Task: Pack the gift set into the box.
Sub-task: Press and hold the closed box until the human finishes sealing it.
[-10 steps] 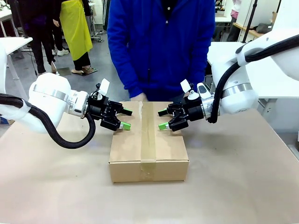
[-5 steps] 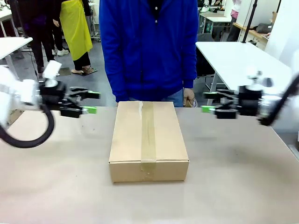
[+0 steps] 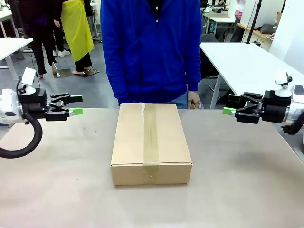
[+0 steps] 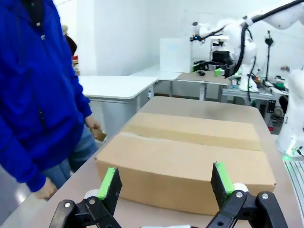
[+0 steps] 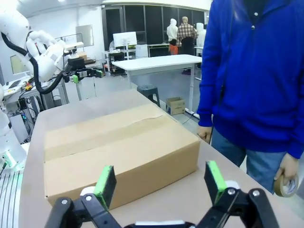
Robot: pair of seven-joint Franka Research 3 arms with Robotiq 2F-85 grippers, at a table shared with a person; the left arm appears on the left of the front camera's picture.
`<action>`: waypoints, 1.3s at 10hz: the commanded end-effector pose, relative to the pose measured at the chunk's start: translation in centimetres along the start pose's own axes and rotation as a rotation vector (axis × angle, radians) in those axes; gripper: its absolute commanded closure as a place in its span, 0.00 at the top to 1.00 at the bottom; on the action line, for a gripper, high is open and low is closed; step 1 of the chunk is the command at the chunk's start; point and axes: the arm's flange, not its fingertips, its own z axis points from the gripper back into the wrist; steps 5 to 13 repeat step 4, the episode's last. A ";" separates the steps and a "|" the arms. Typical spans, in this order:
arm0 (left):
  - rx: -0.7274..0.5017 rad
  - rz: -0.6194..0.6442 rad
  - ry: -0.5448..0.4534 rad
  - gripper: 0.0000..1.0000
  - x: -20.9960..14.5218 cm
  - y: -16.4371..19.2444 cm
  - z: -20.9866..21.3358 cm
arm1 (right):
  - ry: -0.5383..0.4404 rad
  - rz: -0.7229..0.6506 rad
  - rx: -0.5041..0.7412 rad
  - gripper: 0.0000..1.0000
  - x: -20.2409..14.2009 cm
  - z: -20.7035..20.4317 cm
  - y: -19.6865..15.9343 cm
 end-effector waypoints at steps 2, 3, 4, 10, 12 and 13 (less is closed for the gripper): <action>-0.039 -0.033 0.004 1.00 0.7 -0.1 -0.2 | -0.005 -0.009 0.021 1.00 0.6 -0.1 0.6; -0.039 -0.033 0.004 1.00 0.7 -0.1 -0.2 | -0.005 -0.009 0.021 1.00 0.6 -0.1 0.6; -0.039 -0.033 0.004 1.00 0.7 -0.1 -0.2 | -0.005 -0.009 0.021 1.00 0.6 -0.1 0.6; -0.039 -0.033 0.004 1.00 0.7 -0.1 -0.2 | -0.005 -0.009 0.021 1.00 0.6 -0.1 0.6; -0.039 -0.033 0.004 1.00 0.7 -0.1 -0.2 | -0.005 -0.009 0.021 1.00 0.6 -0.1 0.6; -0.039 -0.033 0.004 1.00 0.7 -0.1 -0.2 | -0.005 -0.009 0.021 1.00 0.6 -0.1 0.6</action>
